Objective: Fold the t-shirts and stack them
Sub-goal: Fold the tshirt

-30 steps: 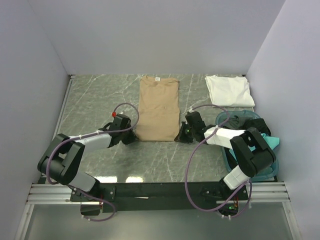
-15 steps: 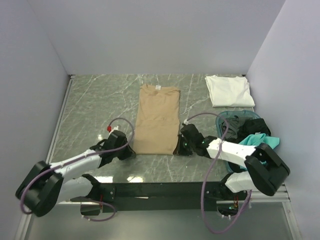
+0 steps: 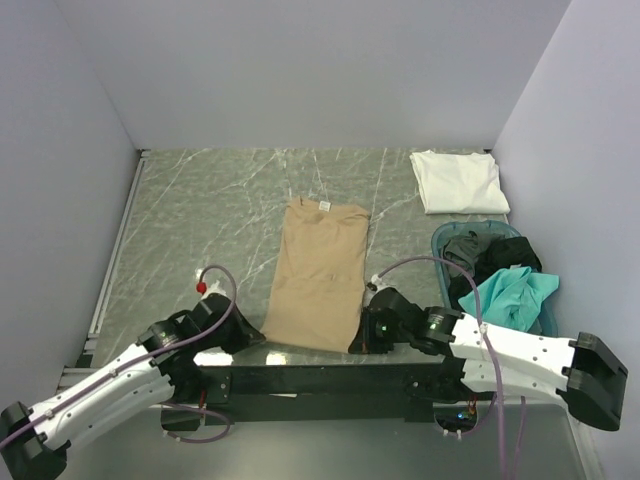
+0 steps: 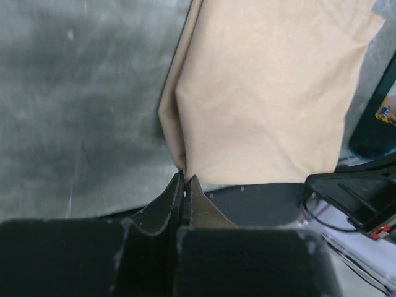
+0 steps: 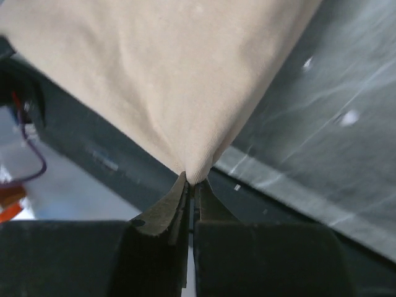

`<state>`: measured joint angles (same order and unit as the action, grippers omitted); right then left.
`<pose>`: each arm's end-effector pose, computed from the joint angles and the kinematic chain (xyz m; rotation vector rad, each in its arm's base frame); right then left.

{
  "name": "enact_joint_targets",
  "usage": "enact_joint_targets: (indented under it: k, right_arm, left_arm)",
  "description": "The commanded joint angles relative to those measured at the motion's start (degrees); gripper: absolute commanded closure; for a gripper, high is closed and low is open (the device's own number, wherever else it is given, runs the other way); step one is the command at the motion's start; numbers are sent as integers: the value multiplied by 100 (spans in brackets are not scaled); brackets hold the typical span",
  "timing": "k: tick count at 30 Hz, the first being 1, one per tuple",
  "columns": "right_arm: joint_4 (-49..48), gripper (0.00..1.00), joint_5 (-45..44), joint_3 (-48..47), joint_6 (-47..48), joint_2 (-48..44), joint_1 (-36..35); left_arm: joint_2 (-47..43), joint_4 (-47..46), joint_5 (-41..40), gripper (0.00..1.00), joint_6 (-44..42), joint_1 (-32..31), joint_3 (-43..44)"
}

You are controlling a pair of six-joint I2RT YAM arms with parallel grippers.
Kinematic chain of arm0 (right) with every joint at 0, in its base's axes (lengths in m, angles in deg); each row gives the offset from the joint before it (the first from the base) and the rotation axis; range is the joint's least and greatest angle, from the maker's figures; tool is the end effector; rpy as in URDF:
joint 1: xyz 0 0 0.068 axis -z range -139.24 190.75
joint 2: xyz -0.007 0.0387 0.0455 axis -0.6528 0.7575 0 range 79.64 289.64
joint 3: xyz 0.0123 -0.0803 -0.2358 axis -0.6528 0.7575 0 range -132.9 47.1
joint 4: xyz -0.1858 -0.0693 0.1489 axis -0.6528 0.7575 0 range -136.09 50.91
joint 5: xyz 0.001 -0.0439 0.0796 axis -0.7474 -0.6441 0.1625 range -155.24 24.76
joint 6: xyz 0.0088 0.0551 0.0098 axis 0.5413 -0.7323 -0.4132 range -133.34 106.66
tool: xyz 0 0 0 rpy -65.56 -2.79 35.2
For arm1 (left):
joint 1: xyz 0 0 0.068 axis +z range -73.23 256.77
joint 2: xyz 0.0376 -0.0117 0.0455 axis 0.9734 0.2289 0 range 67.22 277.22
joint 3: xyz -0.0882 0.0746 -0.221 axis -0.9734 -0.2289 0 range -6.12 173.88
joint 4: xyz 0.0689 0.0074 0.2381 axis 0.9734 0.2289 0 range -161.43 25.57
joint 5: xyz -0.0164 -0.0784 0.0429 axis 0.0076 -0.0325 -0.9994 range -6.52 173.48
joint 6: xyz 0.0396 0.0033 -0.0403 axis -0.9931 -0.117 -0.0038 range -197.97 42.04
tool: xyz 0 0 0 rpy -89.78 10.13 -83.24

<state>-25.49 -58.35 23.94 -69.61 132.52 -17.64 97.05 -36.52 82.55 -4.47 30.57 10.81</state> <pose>0.0891 0.1537 0.1552 -0.1096 2.7185 0.9145 0.0880 -0.0908 0.1557 -0.6278 2.5496 -0.8652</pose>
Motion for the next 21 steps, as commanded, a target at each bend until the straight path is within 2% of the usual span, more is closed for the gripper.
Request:
enact_joint_targets:
  k: [1,5,11,15,21]
  right_arm:
    - [619,100,400,-162,-428,-313,-303]
    - [1207,100,505,-566,-429,-656,-419]
    - [1858,100,1165,-1364,-51,-1008,-401]
    - [2553,100,998,-2043,414,-903,-357]
    - [2396,100,1628,-2114,1003,-709,309]
  left_arm:
    - [-293,891,321,99,429,-83,300]
    - [-407,1761,-159,99,403,-100,1171]
    - [-206,2360,-355,99,78,-100,2402]
    - [146,2223,-627,99,-124,-100,2859]
    - [453,2010,-1321,99,-177,-100,3290]
